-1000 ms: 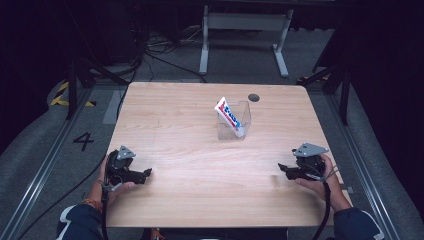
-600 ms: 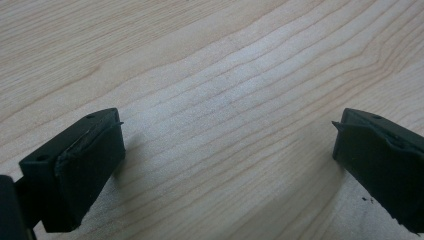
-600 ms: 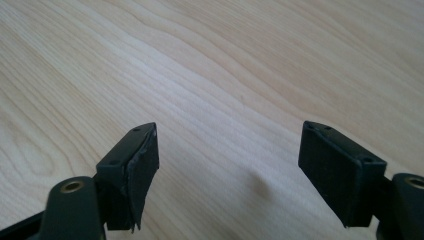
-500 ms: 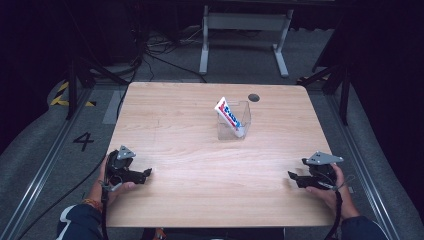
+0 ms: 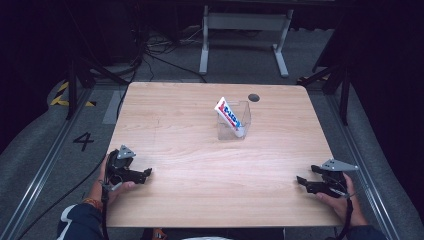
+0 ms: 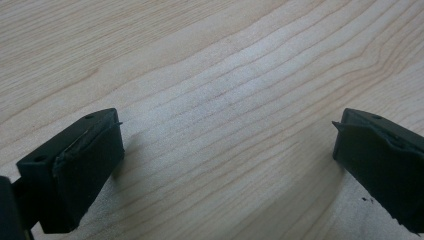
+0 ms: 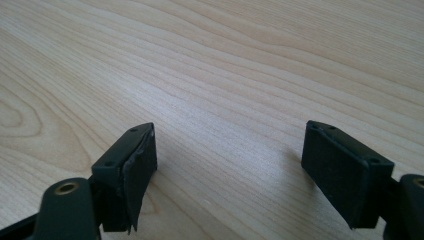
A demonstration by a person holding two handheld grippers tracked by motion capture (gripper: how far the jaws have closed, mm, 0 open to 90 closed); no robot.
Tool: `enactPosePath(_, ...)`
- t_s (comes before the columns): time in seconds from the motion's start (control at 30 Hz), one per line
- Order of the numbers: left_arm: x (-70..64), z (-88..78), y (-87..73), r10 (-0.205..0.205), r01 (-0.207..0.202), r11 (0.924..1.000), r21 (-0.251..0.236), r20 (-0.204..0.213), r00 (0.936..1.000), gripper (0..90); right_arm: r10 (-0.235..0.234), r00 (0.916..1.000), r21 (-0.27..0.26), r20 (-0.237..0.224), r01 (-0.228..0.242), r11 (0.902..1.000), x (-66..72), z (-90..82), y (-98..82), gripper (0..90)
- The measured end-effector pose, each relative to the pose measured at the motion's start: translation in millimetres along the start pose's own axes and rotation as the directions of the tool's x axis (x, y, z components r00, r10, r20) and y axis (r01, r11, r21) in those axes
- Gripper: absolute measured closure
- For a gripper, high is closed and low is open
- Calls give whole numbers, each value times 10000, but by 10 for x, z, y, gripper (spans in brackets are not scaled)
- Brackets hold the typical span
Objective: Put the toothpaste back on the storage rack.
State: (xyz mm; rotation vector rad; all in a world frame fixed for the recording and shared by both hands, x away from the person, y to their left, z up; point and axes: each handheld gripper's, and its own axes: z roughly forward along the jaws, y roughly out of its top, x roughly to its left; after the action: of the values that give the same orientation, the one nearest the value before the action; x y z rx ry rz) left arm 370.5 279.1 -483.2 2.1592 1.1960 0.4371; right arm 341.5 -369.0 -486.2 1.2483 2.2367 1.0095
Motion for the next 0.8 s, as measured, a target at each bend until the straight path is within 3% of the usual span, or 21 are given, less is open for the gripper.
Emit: enactPosePath(0.8, -17, -6, -4, -103, 103, 9999, -13, -214, 9997, 4, 159, 9996, 62, 219, -160, 9999, 8, 4, 0, 181)
